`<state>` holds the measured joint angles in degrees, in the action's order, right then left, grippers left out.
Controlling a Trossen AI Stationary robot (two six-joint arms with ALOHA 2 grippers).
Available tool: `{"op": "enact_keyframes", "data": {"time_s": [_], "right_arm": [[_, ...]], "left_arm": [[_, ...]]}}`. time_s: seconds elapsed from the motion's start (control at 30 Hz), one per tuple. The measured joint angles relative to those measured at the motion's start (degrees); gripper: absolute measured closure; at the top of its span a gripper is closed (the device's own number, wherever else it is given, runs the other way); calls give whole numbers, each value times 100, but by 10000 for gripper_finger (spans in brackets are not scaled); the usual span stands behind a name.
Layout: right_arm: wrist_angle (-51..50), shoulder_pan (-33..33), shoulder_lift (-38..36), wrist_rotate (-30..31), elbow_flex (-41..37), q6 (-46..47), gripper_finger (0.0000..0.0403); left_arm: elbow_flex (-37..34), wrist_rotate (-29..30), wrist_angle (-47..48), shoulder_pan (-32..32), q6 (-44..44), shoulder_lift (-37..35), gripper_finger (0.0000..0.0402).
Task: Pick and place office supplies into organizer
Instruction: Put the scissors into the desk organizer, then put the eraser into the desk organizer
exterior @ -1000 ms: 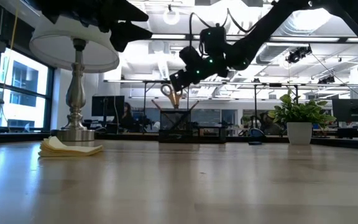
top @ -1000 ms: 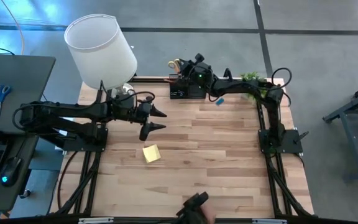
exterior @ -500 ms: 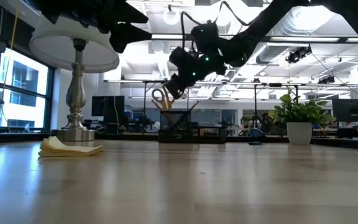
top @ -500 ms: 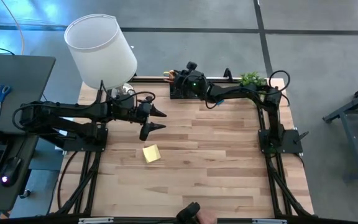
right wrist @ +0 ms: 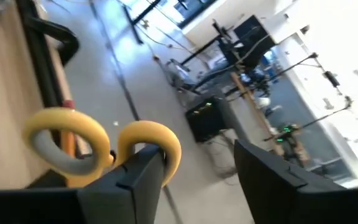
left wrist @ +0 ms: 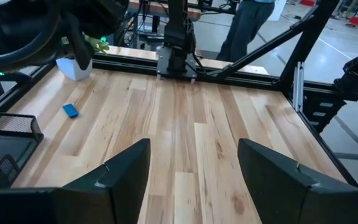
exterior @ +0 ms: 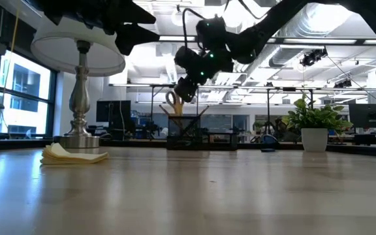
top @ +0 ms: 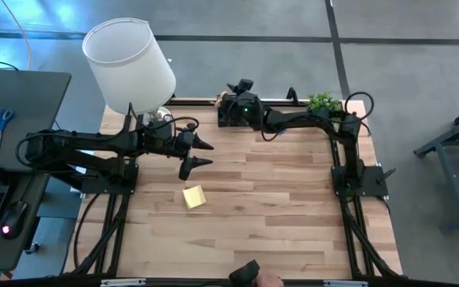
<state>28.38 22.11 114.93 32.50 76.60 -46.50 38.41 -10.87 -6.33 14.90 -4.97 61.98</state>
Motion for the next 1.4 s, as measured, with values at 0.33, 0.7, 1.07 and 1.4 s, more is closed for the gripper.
{"op": "enact_keyframes", "data": {"time_s": [0.33, 0.7, 1.07, 1.4], "right_arm": [[-498, -114, -485, 109, 135, -38, 225], [-2539, 529, -656, -664, 133, 1873, 198], [-3130, 646, -667, -563, 133, 2067, 132], [-4307, 503, -856, -169, 131, 2494, 148]], "left_arm": [[0, 0, 41, 0, -2, 0, 170], [0, -2, -41, 2, -109, 0, 170], [0, -2, -41, 11, -87, 0, 170], [0, -2, -24, 9, -87, 0, 170]]}}
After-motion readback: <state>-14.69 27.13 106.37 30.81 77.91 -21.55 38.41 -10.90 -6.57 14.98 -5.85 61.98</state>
